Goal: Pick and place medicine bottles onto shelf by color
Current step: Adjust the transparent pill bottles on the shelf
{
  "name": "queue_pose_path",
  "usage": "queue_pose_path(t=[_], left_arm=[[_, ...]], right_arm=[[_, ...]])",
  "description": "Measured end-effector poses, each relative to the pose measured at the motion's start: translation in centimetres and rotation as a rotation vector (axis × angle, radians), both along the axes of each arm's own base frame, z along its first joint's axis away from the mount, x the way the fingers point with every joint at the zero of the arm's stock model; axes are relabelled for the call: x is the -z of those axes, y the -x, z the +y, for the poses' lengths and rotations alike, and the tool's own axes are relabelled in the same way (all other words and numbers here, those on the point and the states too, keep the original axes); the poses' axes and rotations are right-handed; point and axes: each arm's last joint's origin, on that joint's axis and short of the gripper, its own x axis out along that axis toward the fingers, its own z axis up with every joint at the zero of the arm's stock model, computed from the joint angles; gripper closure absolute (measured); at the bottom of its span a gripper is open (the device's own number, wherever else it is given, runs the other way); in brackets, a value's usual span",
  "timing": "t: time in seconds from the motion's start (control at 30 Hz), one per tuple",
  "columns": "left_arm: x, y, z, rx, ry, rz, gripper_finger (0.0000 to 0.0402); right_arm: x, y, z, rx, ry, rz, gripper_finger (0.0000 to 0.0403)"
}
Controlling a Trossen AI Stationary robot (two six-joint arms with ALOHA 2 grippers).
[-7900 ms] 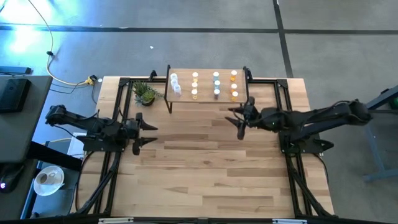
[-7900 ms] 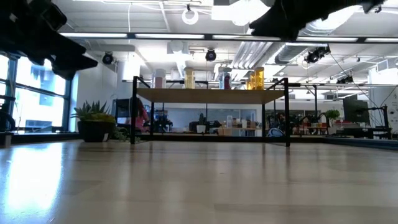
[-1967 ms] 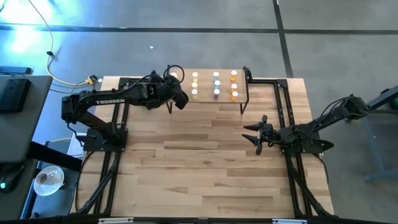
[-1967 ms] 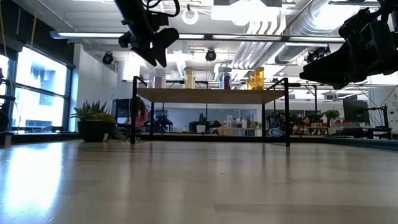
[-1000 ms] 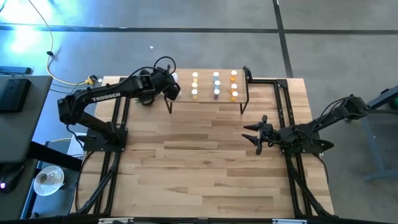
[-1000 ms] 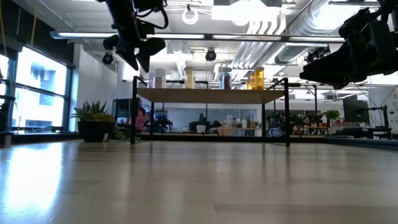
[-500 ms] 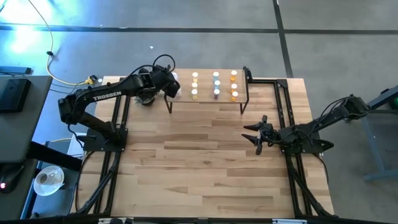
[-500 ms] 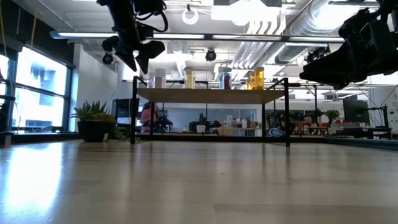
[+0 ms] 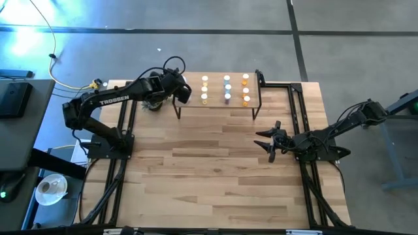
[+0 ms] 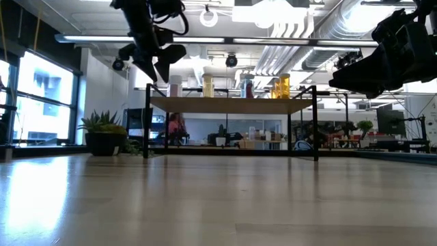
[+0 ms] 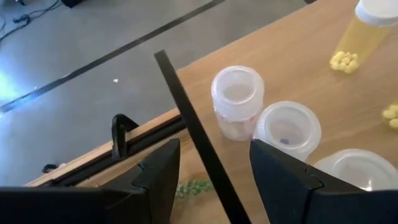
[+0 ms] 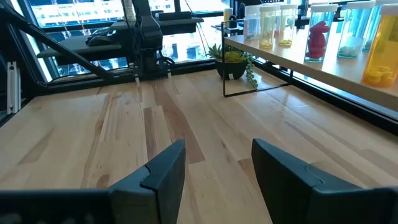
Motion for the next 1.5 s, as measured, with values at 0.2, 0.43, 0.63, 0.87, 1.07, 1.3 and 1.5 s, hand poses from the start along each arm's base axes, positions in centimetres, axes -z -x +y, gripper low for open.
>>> queue_pose_path(t=[0.2, 0.43, 0.63, 0.87, 1.07, 1.3, 1.5], left_arm=[[-0.2, -0.2, 0.1, 0.018, -0.019, -0.011, 0.0218], [-0.2, -0.3, 0.1, 0.054, -0.007, 0.001, 0.0218], [-0.5, 0.0, 0.0, 0.063, -0.025, 0.021, 0.0218], [-2.2, 1.5, -0.2, 0.018, -0.091, -0.004, 0.0218], [-2.5, 2.9, 1.1, -0.058, -0.096, -0.023, 0.0218], [-1.4, 3.0, 2.7, -0.056, -0.021, -0.05, 0.0218], [-0.6, 2.4, 3.4, -0.062, -0.011, -0.042, 0.0218]], right_arm=[[0.0, 0.0, 0.0, 0.0, 0.0, 0.0, 0.0226], [0.0, 0.0, 0.0, 0.0, 0.0, 0.0, 0.0226], [0.0, 0.0, 0.0, 0.0, 0.0, 0.0, 0.0226], [0.1, 0.0, 0.0, 0.0, 0.003, 0.009, 0.0226], [0.1, 0.0, 0.0, 0.001, 0.004, 0.01, 0.0226], [0.1, 0.0, 0.0, 0.0, 0.004, 0.01, 0.0226], [0.1, 0.0, 0.0, 0.0, 0.004, 0.01, 0.0226]])
